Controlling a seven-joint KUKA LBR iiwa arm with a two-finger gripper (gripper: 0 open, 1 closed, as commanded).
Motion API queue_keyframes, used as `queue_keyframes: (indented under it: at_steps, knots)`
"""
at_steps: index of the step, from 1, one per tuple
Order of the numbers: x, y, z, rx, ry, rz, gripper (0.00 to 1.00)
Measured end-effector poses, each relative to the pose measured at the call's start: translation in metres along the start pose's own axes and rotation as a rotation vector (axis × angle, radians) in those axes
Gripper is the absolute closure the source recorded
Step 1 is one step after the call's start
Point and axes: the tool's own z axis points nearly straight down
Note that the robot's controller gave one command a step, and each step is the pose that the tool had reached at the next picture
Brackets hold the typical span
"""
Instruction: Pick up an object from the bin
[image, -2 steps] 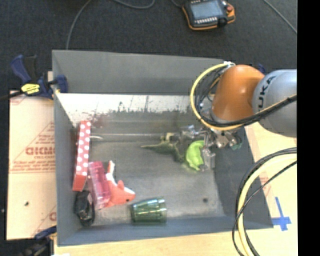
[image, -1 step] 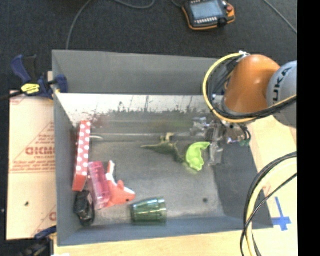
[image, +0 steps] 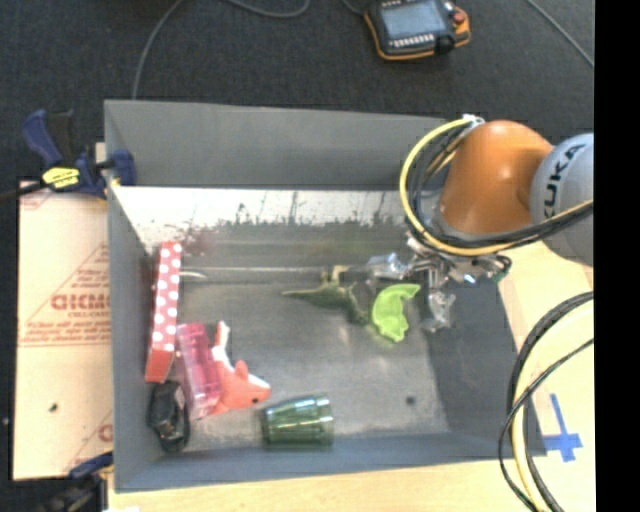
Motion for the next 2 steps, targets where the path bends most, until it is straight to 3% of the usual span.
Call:
queue_keyframes:
  at_steps: [1,2]
  knots:
    - [0.009,-0.021,0.033,0.005,-0.008,0.297,0.00]
    - [-0.004,-0.019,0.032,0.012,-0.007,-0.323,1.00]
